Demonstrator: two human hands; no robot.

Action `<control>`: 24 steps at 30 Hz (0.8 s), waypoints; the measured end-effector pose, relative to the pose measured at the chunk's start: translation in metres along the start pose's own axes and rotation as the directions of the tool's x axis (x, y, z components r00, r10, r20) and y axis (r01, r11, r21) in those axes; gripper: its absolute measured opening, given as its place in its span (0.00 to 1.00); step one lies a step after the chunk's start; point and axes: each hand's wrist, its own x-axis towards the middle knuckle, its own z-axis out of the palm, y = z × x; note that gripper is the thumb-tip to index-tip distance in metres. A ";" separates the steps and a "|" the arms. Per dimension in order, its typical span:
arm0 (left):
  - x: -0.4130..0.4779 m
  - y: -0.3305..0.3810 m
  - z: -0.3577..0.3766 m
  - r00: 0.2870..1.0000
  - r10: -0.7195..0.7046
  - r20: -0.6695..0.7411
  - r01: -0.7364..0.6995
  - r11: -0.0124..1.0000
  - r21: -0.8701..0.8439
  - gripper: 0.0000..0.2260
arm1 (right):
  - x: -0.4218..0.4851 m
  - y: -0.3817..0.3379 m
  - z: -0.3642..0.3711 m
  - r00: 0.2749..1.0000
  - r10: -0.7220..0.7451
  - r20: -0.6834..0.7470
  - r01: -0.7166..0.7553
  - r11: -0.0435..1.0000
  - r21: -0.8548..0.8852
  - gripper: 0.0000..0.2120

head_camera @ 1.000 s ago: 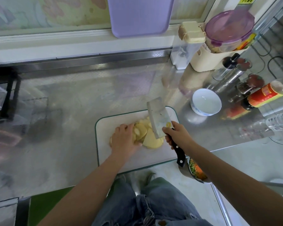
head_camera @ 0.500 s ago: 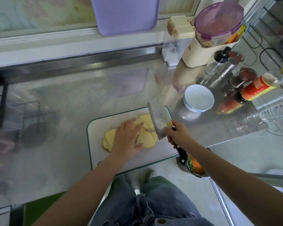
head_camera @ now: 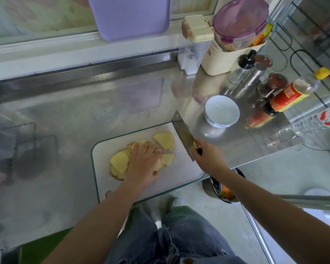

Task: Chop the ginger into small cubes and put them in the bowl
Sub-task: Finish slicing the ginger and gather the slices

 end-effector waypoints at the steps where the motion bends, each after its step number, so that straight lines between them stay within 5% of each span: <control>1: -0.003 -0.004 0.001 1.000 -0.012 0.004 0.012 1.000 -0.010 0.29 | 0.002 -0.001 0.001 1.000 -0.019 -0.009 0.019 0.997 -0.074 0.02; 5: -0.016 -0.019 0.004 0.999 -0.038 0.002 0.038 0.999 -0.035 0.27 | 0.006 -0.005 0.012 0.999 -0.051 0.001 0.050 0.971 -0.232 0.09; 17: -0.045 -0.055 0.004 0.988 0.051 -0.143 -0.076 0.982 -0.175 0.37 | -0.014 -0.034 0.045 0.995 -0.100 0.028 0.104 0.957 -0.271 0.12; 21: -0.051 -0.065 0.010 0.922 -0.347 -0.173 0.272 0.896 -0.351 0.35 | -0.021 -0.029 0.043 0.999 -0.006 -0.045 -0.006 0.963 -0.268 0.12; 24: -0.054 -0.068 0.021 0.823 -0.567 0.040 0.503 0.693 -0.516 0.37 | -0.035 -0.037 0.055 1.000 -0.015 0.019 0.019 0.965 -0.263 0.13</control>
